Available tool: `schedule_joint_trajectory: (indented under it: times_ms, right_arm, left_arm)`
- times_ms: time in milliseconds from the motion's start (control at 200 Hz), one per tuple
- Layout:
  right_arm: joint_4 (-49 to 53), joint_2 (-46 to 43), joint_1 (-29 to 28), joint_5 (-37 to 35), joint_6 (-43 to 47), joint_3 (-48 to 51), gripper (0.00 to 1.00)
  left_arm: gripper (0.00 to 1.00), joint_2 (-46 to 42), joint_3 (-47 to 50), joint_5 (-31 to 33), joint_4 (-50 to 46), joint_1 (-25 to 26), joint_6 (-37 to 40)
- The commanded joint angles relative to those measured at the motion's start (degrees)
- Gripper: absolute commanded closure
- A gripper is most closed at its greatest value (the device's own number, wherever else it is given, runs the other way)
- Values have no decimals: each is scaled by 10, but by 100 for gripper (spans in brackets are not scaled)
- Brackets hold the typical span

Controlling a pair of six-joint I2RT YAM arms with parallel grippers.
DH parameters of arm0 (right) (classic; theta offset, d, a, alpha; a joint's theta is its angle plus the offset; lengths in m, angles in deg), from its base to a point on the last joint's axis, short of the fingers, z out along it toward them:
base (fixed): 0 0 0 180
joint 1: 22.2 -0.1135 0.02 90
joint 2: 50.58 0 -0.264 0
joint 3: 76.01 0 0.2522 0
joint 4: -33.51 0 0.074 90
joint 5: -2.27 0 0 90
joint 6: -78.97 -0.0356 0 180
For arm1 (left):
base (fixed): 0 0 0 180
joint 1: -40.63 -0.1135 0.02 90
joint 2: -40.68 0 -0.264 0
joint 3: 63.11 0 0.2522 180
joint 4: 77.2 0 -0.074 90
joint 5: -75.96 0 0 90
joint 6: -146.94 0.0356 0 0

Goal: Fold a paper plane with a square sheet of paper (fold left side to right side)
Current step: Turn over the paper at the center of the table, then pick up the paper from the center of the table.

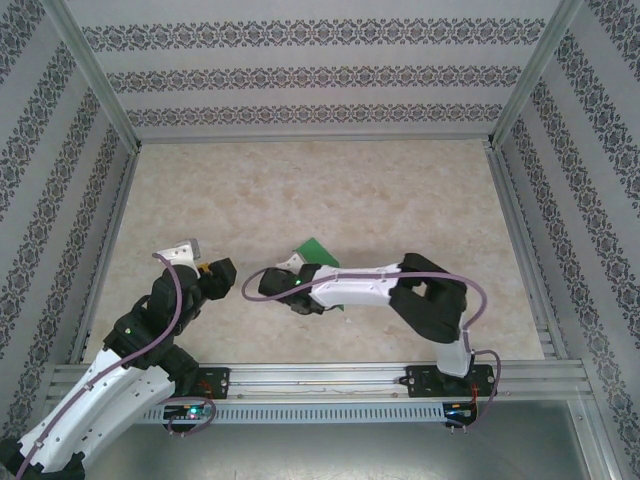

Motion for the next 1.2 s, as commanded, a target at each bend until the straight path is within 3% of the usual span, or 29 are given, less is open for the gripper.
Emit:
schedule_joint_trajectory:
  times_ms: [0, 285, 580, 914, 1194]
  right_arm:
    - [-26, -88, 18, 47, -25, 34, 39]
    - [-118, -285, 78, 98, -30, 174, 22]
    - [-225, -450, 233, 237, -57, 327, 2]
    - [-263, -618, 380, 341, -99, 451, 2]
    - [-247, -662, 433, 390, -91, 476, 2]
  left_arm:
    - [38, 13, 16, -23, 37, -7, -12]
    - [36, 138, 46, -137, 195, -8, -40]
    - [41, 338, 45, -251, 393, -2, -110]
    - [39, 521, 1, -267, 505, 23, -167]
    - [45, 637, -21, -272, 615, 27, -202]
